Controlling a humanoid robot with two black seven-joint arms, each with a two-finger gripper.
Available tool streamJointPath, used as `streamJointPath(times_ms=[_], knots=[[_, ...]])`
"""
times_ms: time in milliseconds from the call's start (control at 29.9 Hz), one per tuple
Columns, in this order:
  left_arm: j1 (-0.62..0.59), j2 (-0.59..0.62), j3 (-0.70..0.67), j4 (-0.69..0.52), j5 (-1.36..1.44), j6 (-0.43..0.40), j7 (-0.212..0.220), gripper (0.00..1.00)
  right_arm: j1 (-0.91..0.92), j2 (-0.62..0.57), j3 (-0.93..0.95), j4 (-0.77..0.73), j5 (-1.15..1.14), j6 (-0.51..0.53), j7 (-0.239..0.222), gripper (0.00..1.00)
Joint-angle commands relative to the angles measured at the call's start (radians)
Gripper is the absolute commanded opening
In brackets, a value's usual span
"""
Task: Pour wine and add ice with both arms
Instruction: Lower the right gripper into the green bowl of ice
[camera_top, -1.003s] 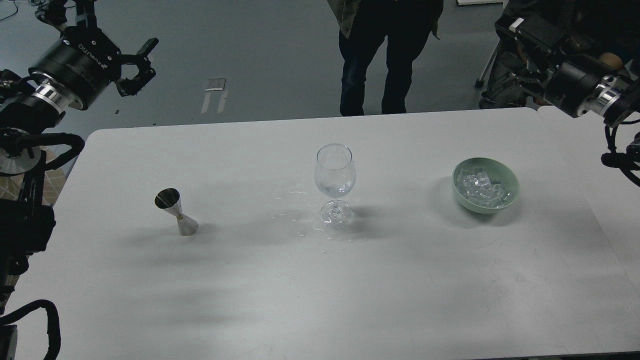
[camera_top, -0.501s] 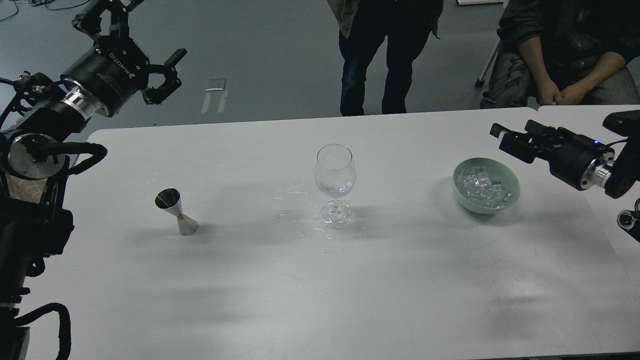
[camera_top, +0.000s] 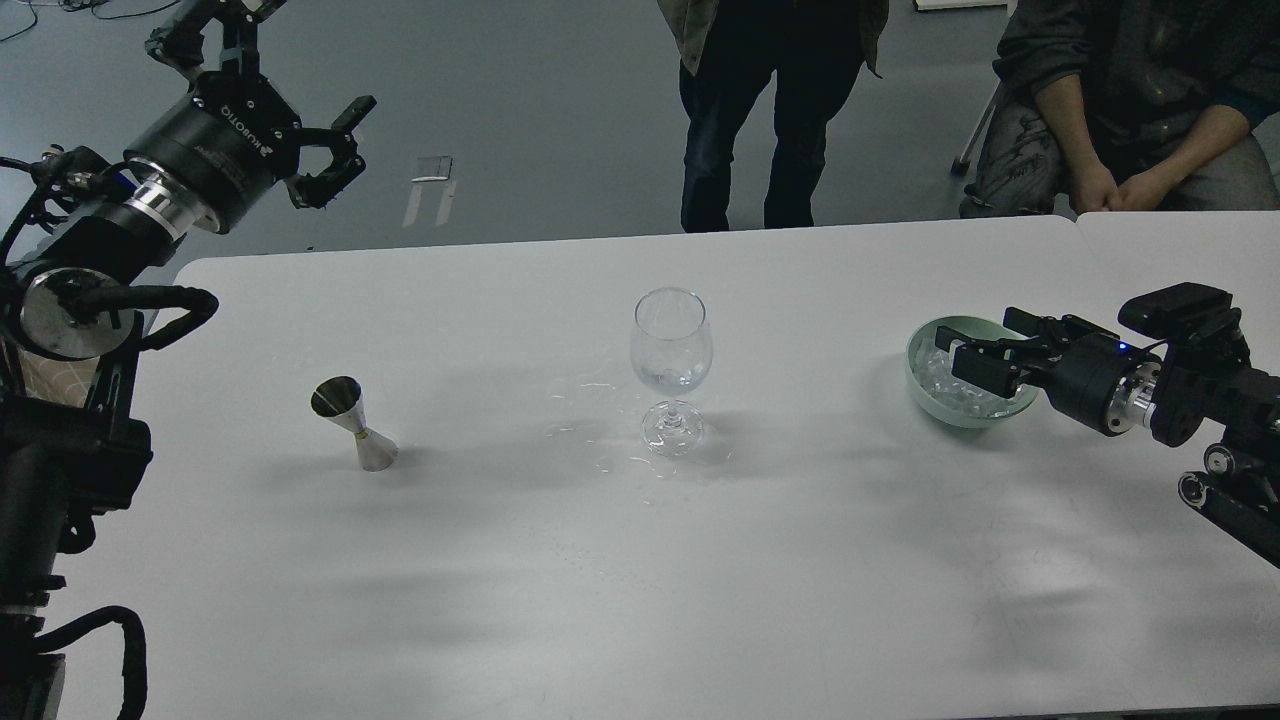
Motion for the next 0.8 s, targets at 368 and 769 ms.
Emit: streamJointPath(times_ms=[368,769], knots=[[0.002,-0.007,0.0,-0.001,0.0,-0.003,0.0,0.98,0.023,0.017,-0.046,-0.044,-0.001,0.0,0.0,0.65],[0.002,-0.006,0.0,-0.001,0.0,-0.007,-0.002,0.98,0.022,0.024,-0.047,-0.057,-0.047,0.004,-0.001,0.48]])
